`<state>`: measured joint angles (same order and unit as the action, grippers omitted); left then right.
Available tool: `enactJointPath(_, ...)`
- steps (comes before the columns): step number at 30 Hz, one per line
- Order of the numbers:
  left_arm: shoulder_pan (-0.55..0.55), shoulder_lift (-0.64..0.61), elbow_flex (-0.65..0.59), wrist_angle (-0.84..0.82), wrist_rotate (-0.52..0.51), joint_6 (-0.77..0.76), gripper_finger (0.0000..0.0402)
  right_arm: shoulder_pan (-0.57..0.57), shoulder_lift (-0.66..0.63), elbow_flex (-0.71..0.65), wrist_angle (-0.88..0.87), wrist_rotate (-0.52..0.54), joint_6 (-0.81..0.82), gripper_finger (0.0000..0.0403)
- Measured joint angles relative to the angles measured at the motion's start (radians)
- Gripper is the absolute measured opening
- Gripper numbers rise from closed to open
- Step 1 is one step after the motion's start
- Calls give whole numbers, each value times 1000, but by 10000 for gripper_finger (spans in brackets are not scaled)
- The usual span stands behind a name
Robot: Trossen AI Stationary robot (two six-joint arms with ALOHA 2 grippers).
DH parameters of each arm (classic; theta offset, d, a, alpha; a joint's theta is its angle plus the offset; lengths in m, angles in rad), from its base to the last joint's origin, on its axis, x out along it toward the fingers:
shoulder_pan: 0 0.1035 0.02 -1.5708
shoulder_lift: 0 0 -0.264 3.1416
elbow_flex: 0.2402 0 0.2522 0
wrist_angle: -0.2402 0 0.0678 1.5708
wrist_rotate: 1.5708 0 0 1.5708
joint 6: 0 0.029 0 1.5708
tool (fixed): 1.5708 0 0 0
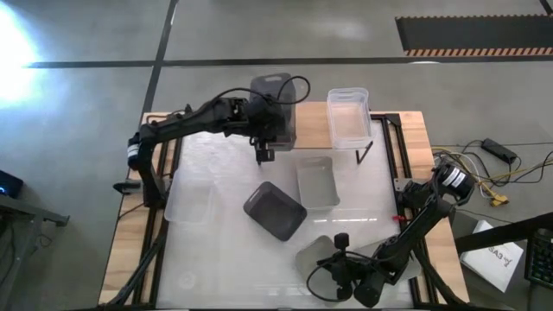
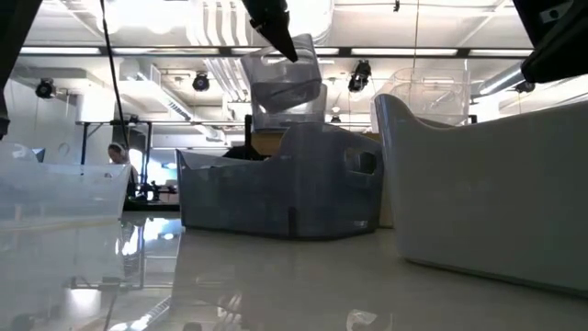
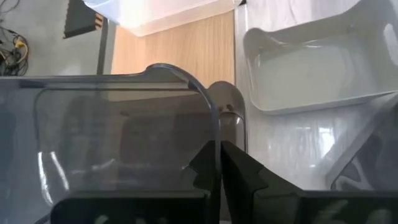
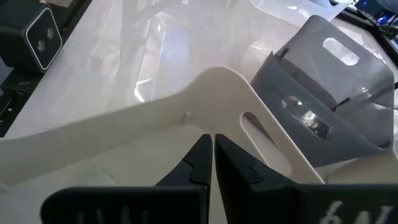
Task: Stack baskets on shelf by color
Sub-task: Stack the bottom black bin on top of the black bin on the shelf
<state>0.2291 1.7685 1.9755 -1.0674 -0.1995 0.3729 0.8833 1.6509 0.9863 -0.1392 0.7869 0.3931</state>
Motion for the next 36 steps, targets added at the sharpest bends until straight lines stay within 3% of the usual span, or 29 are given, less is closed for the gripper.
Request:
enactJointPath(5, 0, 7, -2, -6, 5, 0, 8, 0, -5, 0, -4, 0, -1, 11)
enactJointPath(18, 0, 3, 46, -7, 1, -27, 100, 0, -6, 0, -5, 0, -3, 11)
enactJointPath(24, -5, -7, 55, -47, 1, -27, 105, 0, -6, 0, -5, 0, -3, 11)
enactJointPath(29, 7, -5, 6, -51, 62, -18, 106, 0, -6, 0, -4, 0, 0, 11)
enactJointPath(36, 7, -4, -55, 0, 64, 34, 106, 0, -6, 0, -4, 0, -1, 11)
